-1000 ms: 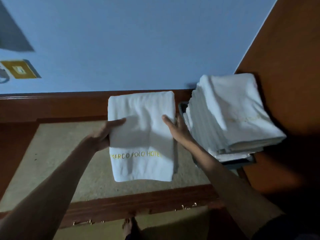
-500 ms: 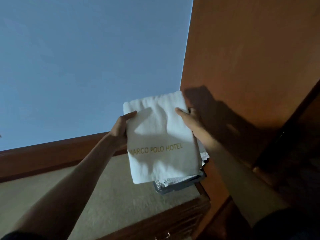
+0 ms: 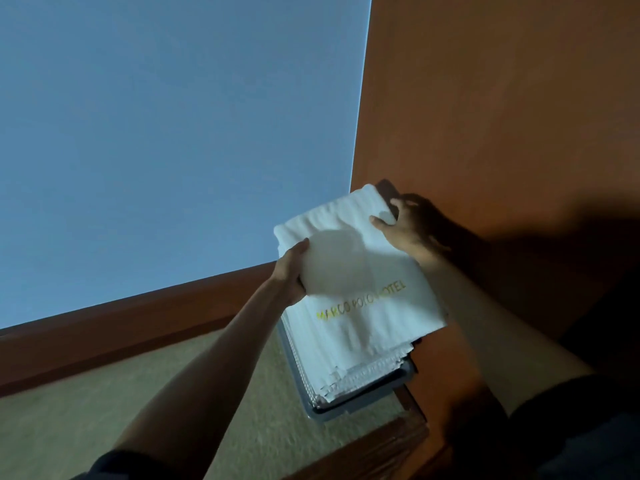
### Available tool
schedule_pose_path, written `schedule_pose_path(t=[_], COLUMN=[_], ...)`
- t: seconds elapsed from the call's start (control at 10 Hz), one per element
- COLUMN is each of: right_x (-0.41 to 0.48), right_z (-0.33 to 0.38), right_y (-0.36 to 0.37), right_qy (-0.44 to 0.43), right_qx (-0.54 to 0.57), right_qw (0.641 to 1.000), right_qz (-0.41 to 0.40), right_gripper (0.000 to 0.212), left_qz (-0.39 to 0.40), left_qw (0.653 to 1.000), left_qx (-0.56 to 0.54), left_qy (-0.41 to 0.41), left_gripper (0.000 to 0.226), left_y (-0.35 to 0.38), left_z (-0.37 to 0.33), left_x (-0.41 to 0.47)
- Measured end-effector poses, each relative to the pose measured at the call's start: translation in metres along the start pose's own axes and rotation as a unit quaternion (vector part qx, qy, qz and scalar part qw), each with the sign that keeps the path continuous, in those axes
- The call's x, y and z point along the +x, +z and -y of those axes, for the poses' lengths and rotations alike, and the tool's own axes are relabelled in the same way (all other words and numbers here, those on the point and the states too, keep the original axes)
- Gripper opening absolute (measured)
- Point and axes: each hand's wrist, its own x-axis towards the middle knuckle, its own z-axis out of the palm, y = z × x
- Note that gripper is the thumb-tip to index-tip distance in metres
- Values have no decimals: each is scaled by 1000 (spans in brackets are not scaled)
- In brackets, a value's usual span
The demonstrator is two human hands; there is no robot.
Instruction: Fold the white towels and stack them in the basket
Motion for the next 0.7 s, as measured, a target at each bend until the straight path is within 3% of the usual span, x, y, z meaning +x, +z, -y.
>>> schedule_pose_path(t=[0.1,0.2,0.3,0.5,0.7], right_x=[2,-1,-11,-29,-58], right_z=[-27,-59,-74,-77,-71], right_y=[38,70,84,87,86], right_qy=[11,18,9,-8,-29], right_qx=[-23,-85,-128,-148,-165], right_qw=[997,989,987,988,984], right_qz=[70,116,100,47,62], right_gripper=[74,71,69,59,54], left_qz=[-91,-94,-93,-201,-216], left_qw=[990,989,981,902,841], left_qx=[108,116,148,363,466], left_qy=[-27,17,83,123,168], left_gripper=[18,14,29,45,60], left_y=[-20,-28,-30,-42,-45], left_z=[1,-10,-20,-10,-13], left_x=[28,54,68,80,57])
